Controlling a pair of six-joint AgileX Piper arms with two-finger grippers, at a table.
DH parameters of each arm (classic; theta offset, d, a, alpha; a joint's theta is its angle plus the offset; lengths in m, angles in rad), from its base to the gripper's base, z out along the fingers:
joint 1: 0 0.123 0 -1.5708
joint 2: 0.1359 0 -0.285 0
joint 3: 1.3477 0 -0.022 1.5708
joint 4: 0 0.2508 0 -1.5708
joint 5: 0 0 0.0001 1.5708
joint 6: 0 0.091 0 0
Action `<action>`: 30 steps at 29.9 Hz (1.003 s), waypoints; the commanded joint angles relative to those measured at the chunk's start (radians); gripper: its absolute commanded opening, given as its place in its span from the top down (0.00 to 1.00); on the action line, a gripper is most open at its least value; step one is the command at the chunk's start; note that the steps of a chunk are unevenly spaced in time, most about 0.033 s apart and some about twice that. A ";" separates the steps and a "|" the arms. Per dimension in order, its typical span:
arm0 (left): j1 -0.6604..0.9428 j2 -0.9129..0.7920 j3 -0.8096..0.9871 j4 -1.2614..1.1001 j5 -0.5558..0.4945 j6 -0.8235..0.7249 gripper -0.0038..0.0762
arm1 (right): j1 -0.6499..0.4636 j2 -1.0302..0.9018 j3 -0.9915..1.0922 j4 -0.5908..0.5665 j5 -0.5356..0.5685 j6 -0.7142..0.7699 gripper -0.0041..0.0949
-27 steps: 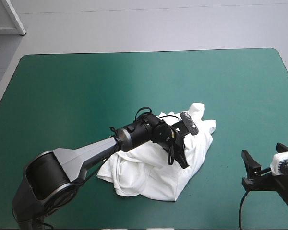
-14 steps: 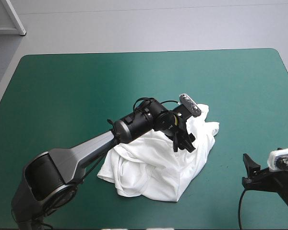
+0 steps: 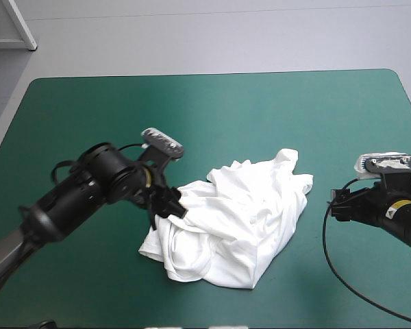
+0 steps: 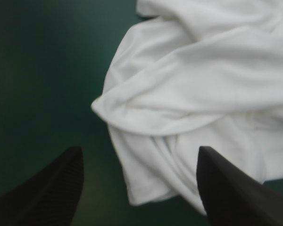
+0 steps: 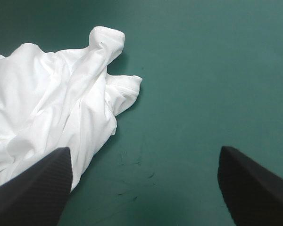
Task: Fold the cloth
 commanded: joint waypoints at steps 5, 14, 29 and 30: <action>0.043 -0.287 0.308 0.015 -0.098 -0.196 0.34 | 0.004 0.015 -0.045 0.007 -0.049 -0.007 0.15; 0.063 -0.257 0.559 -0.035 -0.350 -0.256 0.34 | 0.004 0.015 -0.046 0.035 -0.022 -0.018 0.15; 0.152 -0.039 0.657 -0.198 -0.587 -0.162 0.34 | 0.004 0.020 -0.046 0.030 -0.029 -0.018 0.15; 0.152 -0.027 0.661 -0.224 -0.595 -0.149 0.35 | 0.004 0.026 -0.048 0.030 -0.036 -0.018 0.15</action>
